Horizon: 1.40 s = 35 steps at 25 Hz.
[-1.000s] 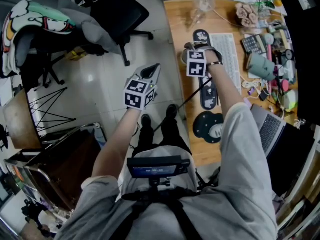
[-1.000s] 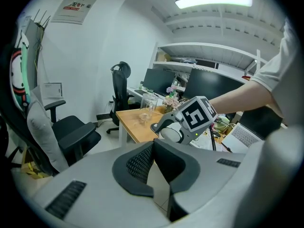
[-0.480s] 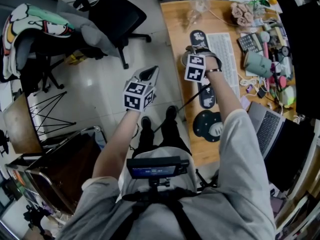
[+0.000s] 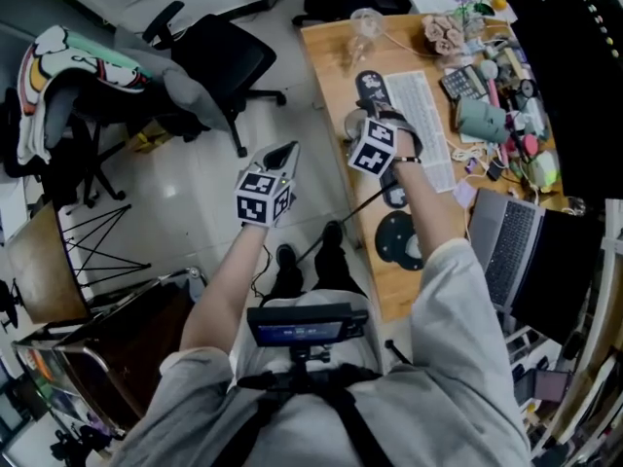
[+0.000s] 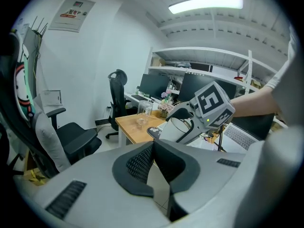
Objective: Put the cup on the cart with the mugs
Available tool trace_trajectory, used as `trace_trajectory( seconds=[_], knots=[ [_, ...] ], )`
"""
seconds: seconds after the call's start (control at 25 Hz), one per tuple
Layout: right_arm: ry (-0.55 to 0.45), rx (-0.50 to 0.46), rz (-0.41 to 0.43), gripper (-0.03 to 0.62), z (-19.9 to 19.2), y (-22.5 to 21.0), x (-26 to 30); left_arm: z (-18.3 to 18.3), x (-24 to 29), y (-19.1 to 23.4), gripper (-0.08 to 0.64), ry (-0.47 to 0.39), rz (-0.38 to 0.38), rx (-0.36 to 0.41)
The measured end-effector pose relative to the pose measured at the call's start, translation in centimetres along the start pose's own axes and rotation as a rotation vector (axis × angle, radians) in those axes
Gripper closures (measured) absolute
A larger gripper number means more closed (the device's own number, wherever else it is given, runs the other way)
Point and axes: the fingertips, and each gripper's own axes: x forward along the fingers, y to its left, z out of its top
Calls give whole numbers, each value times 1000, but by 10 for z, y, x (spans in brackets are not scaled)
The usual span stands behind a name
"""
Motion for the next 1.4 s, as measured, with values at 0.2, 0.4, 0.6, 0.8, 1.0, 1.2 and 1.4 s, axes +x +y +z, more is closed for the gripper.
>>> trace_trajectory(
  seconds=[0.2,0.4,0.6,0.8,1.0,1.2,1.4],
  knots=[
    [-77,180,-74,173,22,8,-39,5,-31,1,557,-28,0,28],
    [-182,376,-170,173,43,15,-86,5,-66,6,557,-59,5,37],
    [-320,606,-217,173,59,37,-127,1,-107,9,557,-96,18,36],
    [-435,754,-249,173,75,69,-158,-9,-148,17,557,-124,35,25],
    [-489,808,-259,173,88,101,-181,-18,-180,18,557,-137,43,28],
    [-502,785,-261,173,84,130,-199,-32,-210,7,557,-155,74,28],
    [-536,768,-234,173,66,162,-216,-52,-244,-17,557,-171,135,30]
  ],
)
